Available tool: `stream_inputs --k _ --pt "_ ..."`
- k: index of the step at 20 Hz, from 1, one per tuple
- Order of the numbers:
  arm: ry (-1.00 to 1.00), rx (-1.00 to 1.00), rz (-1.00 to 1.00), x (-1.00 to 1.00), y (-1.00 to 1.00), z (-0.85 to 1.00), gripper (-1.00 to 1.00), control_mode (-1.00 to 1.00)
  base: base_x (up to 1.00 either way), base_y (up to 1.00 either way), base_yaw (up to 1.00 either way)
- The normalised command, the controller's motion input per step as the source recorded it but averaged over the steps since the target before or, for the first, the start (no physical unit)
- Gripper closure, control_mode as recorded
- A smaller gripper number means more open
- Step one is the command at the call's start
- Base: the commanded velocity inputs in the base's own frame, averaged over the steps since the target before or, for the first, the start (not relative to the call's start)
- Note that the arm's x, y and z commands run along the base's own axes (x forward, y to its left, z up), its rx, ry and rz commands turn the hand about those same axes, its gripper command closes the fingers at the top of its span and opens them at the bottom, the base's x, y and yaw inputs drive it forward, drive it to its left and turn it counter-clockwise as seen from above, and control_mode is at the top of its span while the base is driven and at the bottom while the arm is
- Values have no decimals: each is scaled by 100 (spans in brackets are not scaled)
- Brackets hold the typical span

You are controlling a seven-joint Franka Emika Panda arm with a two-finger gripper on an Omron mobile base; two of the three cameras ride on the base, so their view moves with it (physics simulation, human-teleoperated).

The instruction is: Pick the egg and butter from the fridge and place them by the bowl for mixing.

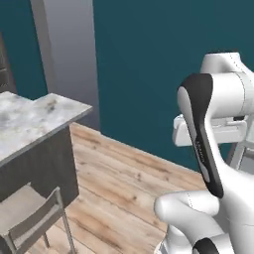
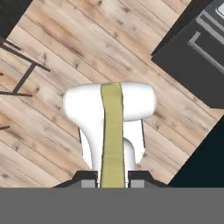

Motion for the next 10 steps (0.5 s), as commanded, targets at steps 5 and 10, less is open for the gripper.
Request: stream_inputs --k 5,10 --pt "0 0 0 0 0 0 100 100 -17 6 100" --pt "0 0 0 0 0 0 100 100 -12 2 100"
